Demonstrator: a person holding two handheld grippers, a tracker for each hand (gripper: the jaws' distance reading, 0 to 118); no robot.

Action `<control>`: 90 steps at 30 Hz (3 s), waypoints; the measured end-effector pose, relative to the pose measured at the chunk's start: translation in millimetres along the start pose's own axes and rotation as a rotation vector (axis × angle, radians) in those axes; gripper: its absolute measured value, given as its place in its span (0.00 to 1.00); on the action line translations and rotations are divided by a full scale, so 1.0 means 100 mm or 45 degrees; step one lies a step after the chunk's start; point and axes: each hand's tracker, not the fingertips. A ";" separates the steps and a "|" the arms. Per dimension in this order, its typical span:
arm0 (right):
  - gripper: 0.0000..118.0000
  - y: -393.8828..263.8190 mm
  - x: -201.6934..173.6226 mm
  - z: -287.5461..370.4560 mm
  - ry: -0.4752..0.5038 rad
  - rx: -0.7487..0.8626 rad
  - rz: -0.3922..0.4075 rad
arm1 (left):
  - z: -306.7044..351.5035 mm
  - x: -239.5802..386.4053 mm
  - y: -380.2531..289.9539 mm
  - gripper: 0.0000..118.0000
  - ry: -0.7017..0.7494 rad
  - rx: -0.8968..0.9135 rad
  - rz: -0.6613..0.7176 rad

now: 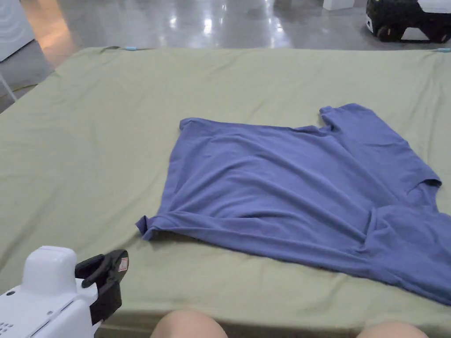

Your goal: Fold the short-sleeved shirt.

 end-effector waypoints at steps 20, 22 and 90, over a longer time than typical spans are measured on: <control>0.03 0.05 0.01 -0.32 0.024 -0.080 -0.033 | -1.38 -0.03 0.06 0.03 0.058 -0.279 -0.009; 0.03 0.06 0.03 -0.36 0.009 -0.091 -0.036 | -1.30 -0.06 0.07 0.03 0.050 -0.268 0.002; 0.03 0.34 0.00 -0.98 0.068 -0.298 0.010 | -1.81 -0.12 0.61 0.90 0.040 -0.238 -0.082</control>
